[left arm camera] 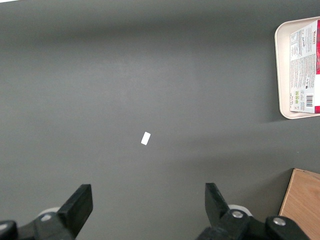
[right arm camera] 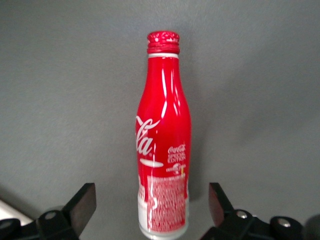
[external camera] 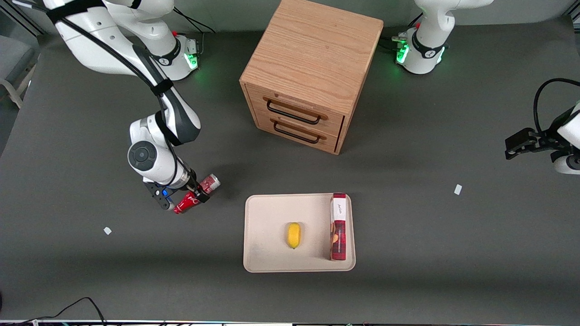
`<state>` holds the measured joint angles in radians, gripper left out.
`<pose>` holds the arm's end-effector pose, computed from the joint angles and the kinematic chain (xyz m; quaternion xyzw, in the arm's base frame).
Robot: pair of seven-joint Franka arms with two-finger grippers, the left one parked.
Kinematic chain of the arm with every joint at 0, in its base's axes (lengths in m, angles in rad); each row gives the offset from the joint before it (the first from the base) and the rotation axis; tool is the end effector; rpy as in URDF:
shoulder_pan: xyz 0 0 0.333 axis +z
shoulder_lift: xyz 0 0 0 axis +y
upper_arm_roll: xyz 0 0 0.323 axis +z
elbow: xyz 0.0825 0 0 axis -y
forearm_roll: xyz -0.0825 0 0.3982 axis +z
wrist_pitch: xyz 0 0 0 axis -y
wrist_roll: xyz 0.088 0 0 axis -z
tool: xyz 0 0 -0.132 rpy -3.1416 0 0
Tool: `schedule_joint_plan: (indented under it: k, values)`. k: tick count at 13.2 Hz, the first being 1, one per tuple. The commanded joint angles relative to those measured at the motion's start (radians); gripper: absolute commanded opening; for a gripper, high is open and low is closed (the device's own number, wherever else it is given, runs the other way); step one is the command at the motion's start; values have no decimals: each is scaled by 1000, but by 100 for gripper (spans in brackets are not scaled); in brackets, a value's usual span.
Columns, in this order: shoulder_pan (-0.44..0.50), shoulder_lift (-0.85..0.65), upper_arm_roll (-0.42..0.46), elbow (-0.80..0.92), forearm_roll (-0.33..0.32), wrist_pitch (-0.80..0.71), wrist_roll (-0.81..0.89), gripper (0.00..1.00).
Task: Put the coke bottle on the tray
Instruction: 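Close the right gripper around the bottle's body and lift it upright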
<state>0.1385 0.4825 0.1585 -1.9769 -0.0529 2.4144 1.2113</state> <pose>0.5942 0.1799 0.1915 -0.9022 0.4305 0.0273 0.0013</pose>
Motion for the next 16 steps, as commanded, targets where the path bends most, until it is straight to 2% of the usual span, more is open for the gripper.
schedule_joint_plan:
  k: [1, 3, 4, 5, 7, 9, 10, 13, 16]
  values:
    - [3, 42, 0, 3, -21, 54, 48, 100]
    - [6, 57, -2, 3, -33, 72, 48, 100]
    - [1, 61, -2, 3, -47, 72, 48, 97]
    - [-2, 64, -2, 3, -57, 72, 48, 89]
    - [-7, 71, -2, 3, -70, 72, 48, 59]
    - [-5, 71, -1, 4, -70, 72, 48, 16]
    - [-3, 71, 0, 6, -70, 72, 48, 0]
    - [6, 55, 3, 52, -67, 33, 45, 0]
    - [7, 51, 45, 185, -65, -92, -4, 0]
